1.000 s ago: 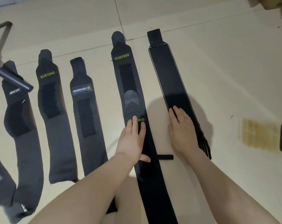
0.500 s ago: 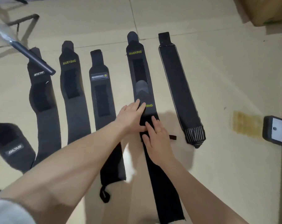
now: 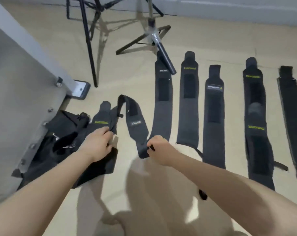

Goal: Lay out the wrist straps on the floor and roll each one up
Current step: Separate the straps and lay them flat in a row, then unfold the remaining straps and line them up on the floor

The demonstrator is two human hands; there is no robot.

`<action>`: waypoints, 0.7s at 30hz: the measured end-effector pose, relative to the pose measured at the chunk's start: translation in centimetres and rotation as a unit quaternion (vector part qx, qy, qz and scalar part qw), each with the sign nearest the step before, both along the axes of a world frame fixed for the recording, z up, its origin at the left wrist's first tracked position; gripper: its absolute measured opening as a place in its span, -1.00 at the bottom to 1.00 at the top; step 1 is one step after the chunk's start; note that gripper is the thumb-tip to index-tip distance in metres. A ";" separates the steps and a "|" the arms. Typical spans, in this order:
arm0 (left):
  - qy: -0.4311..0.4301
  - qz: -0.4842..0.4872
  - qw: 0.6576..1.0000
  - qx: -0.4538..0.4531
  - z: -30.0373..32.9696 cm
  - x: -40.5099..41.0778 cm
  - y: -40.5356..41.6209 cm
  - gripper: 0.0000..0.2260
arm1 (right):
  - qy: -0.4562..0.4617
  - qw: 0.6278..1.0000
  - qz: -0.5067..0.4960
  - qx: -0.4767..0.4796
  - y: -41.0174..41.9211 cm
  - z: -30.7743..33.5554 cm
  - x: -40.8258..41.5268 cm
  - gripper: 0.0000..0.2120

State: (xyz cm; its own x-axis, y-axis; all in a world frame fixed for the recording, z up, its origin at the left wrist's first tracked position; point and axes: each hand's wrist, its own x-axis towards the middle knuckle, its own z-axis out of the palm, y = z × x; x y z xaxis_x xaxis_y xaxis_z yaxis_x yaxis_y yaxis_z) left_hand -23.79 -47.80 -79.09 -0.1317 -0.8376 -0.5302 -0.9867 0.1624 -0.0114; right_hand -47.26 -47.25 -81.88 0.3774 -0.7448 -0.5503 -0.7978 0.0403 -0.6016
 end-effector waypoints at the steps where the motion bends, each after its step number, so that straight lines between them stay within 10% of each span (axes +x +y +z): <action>1: 0.001 0.018 1.000 0.000 -0.3 1.7 0.6 -0.50 | 0.029 0.999 0.019 0.004 -0.5 -0.8 1.8 -0.82; 8: 0.081 0.032 0.996 -0.004 -3.2 5.0 2.8 -0.47 | 0.095 0.987 -0.126 -0.010 -2.5 -3.0 8.2 -0.66; 21: -0.002 0.025 0.999 -0.022 -6.5 5.3 -2.3 -0.59 | -0.016 0.993 -0.105 0.048 -7.6 -2.0 17.1 -0.53</action>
